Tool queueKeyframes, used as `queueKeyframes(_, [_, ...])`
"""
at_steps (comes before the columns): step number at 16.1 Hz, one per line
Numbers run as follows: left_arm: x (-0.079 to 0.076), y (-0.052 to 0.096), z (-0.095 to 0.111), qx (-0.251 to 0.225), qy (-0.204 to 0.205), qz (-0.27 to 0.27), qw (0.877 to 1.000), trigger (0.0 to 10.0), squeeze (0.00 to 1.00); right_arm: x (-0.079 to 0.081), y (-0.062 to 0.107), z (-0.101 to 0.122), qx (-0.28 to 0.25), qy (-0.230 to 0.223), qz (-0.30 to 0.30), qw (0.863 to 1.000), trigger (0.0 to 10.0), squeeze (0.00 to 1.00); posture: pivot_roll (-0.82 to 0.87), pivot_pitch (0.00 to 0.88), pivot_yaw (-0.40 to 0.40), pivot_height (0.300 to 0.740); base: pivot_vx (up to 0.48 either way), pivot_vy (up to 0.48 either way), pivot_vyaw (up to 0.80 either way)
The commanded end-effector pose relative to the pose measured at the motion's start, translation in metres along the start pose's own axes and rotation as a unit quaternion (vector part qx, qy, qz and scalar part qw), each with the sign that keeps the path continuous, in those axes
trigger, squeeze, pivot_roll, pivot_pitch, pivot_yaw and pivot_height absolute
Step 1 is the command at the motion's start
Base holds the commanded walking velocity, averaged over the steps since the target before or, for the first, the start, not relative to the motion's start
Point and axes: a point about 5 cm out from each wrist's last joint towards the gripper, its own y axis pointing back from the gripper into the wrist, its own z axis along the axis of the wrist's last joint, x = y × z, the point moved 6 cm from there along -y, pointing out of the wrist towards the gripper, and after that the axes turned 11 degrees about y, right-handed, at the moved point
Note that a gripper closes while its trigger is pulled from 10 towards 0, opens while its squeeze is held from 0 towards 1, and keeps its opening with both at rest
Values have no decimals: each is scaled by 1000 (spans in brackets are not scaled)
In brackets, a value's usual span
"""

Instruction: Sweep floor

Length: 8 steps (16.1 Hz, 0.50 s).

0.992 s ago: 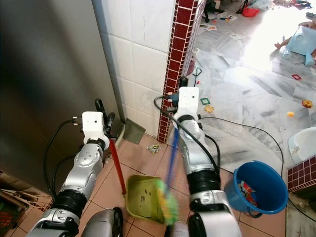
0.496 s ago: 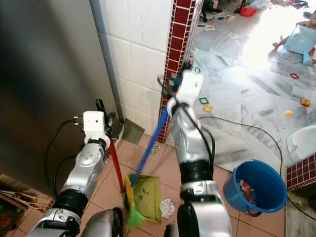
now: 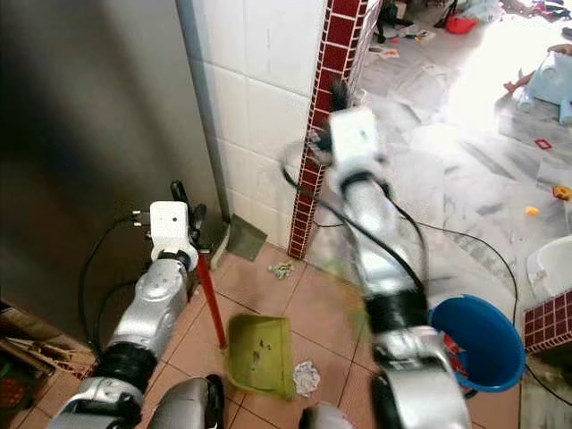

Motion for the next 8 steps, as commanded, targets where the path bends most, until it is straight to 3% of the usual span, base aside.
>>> queueKeyframes(1, [4, 4, -7, 20, -39, -2, 999, 10000, 0, 2, 3, 2, -7, 3, 0, 1000, 10000, 0, -86, 31, -12, 740, 0, 0, 0])
queueKeyframes(4, [16, 9, -7, 21, -61, 0, 998, 10000, 0, 10, 15, -34, 57, 27, 6, 998, 10000, 0, -82, 36, -5, 740, 0, 0, 0])
queueKeyframes(5, [19, 13, -8, 28, -73, -7, 997, 10000, 0, 19, 24, -60, 119, 4, 15, 993, 10000, 0, -78, 40, -3, 740, 0, 0, 0])
queueKeyframes(6, [20, 17, -11, 41, -83, -14, 996, 10000, 0, 27, 29, -72, 152, -20, 26, 988, 10000, 0, -74, 47, 0, 740, 0, 0, 0])
queueKeyframes(8, [18, 21, -15, 57, -96, -24, 993, 10000, 0, 39, 32, -80, 181, -40, 44, 982, 10000, 0, -74, 55, 3, 740, 0, 0, 0])
